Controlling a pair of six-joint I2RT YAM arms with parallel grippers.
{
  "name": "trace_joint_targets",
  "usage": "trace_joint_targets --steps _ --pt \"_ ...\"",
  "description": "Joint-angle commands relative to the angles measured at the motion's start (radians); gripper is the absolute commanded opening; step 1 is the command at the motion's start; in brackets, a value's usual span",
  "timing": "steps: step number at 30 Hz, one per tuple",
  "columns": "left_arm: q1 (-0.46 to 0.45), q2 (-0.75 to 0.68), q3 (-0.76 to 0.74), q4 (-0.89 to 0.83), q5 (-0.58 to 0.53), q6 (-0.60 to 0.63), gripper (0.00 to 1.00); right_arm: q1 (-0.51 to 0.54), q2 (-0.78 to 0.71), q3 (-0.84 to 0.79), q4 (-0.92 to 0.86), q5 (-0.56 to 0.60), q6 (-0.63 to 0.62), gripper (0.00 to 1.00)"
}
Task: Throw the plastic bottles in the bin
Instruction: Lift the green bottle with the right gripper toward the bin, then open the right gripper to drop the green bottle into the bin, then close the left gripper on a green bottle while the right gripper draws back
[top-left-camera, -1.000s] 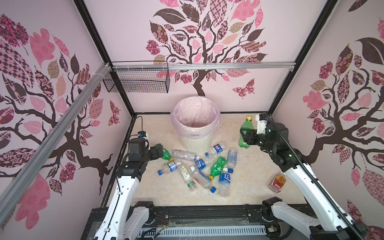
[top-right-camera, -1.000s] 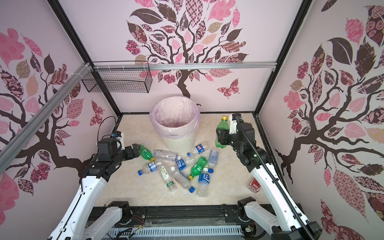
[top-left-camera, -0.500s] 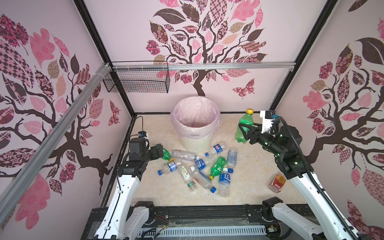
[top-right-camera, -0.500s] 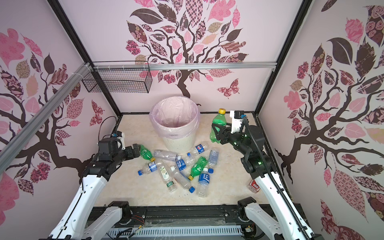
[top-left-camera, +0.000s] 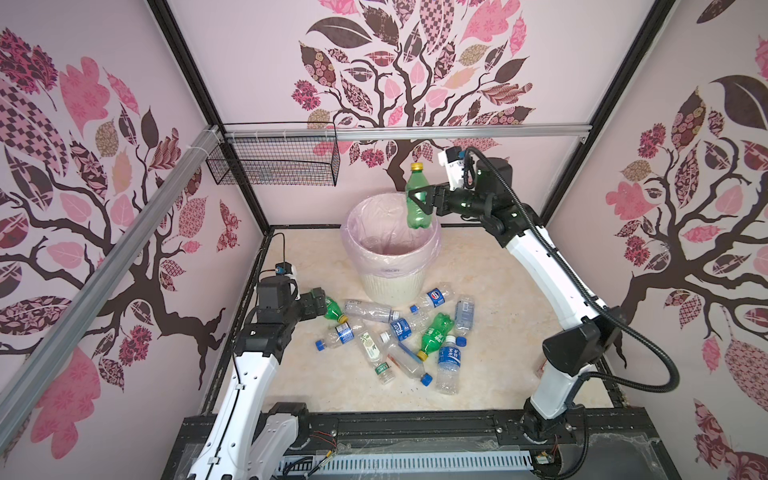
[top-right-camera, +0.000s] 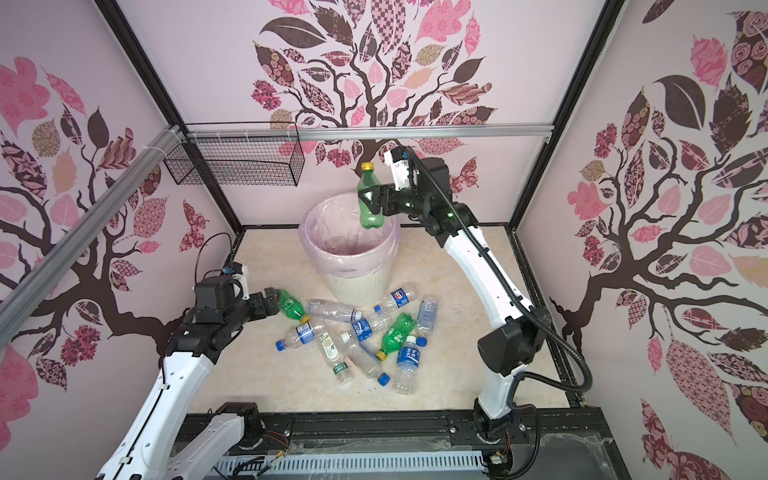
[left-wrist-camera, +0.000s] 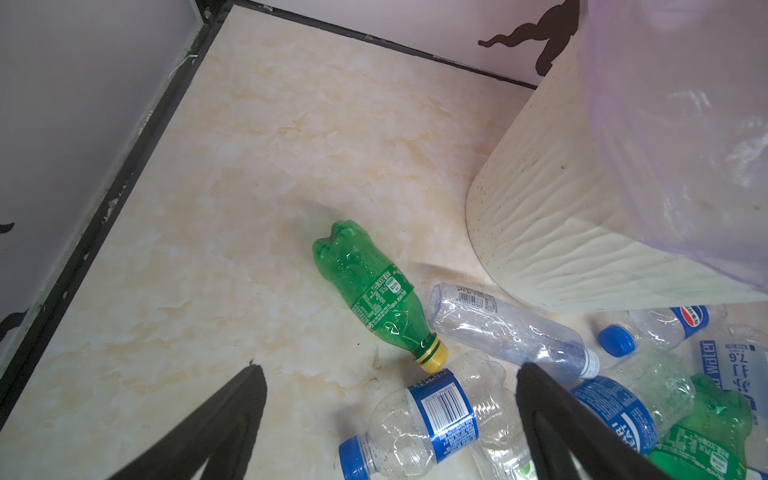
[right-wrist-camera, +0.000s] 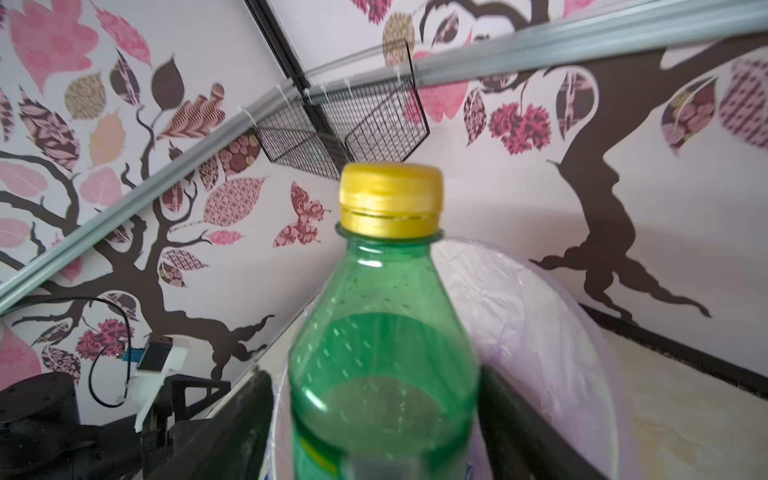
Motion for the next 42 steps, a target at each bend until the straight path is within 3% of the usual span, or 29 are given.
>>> trace_joint_targets --steps 1,11,16,22,33,42 --pt "0.005 -0.006 -0.010 -0.011 -0.012 0.009 0.98 -0.002 -0.012 0.013 -0.152 0.000 -0.032 0.83" --pt "0.005 0.079 0.015 0.016 0.000 -0.029 0.97 -0.011 -0.402 -0.383 -0.032 0.160 -0.025 0.87" --pt "-0.001 0.166 0.054 -0.004 0.011 -0.056 0.97 -0.035 -0.579 -0.631 0.019 0.256 0.002 0.84" --pt "-0.036 0.242 0.073 -0.009 -0.059 -0.108 0.97 -0.101 -0.734 -0.885 0.017 0.322 0.039 0.85" --pt "-0.085 0.350 0.025 0.100 -0.167 -0.238 0.98 -0.137 -0.853 -1.094 0.040 0.389 0.080 0.90" --pt "-0.084 0.485 0.046 0.166 -0.209 -0.296 0.98 -0.137 -0.861 -1.185 0.100 0.303 0.141 0.90"
